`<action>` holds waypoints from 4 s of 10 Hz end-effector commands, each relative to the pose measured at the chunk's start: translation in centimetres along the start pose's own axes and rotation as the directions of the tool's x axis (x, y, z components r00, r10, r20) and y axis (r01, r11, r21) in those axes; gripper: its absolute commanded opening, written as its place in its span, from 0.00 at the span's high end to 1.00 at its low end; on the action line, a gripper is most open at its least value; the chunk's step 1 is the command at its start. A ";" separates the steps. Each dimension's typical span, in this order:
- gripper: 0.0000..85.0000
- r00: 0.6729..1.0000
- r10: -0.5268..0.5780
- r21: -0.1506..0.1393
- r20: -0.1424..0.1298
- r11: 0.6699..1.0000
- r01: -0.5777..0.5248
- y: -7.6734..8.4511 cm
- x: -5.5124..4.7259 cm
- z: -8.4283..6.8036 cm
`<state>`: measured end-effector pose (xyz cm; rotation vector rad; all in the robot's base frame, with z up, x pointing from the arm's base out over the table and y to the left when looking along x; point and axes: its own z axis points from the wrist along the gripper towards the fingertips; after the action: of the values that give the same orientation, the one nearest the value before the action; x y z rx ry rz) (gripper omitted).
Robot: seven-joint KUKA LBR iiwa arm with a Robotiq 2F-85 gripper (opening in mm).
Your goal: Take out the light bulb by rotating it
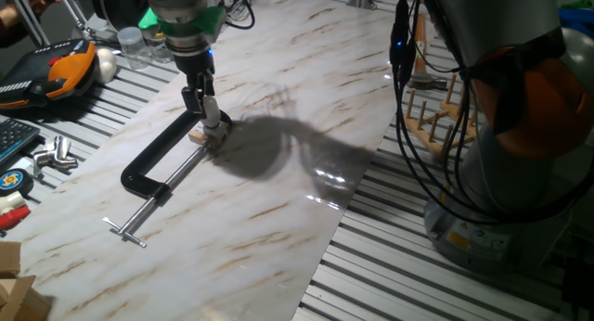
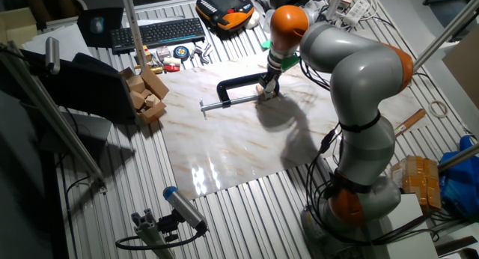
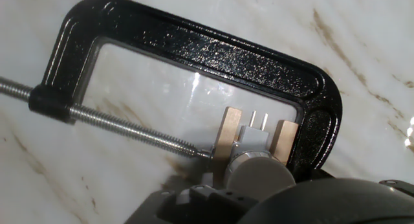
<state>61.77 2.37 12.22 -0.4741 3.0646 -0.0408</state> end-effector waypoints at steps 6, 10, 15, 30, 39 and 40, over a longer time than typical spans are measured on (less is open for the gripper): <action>0.20 0.921 0.389 0.035 0.006 0.921 -0.389 0.0 -0.2 -0.9; 0.20 0.735 0.675 0.051 -0.056 0.737 -0.673 -0.1 -0.2 -1.0; 0.00 0.547 0.836 0.091 -0.056 0.549 -0.831 -0.1 -0.2 -1.0; 0.00 -0.251 0.968 0.050 0.008 -0.251 -0.967 -0.2 0.2 -0.6; 0.00 -0.882 0.468 0.046 0.056 -0.883 -0.466 -0.2 0.2 -0.5; 0.00 -0.910 0.410 0.025 0.052 -0.912 -0.410 -0.2 0.2 -0.5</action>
<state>61.65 2.12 12.73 1.5358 2.6971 -0.0011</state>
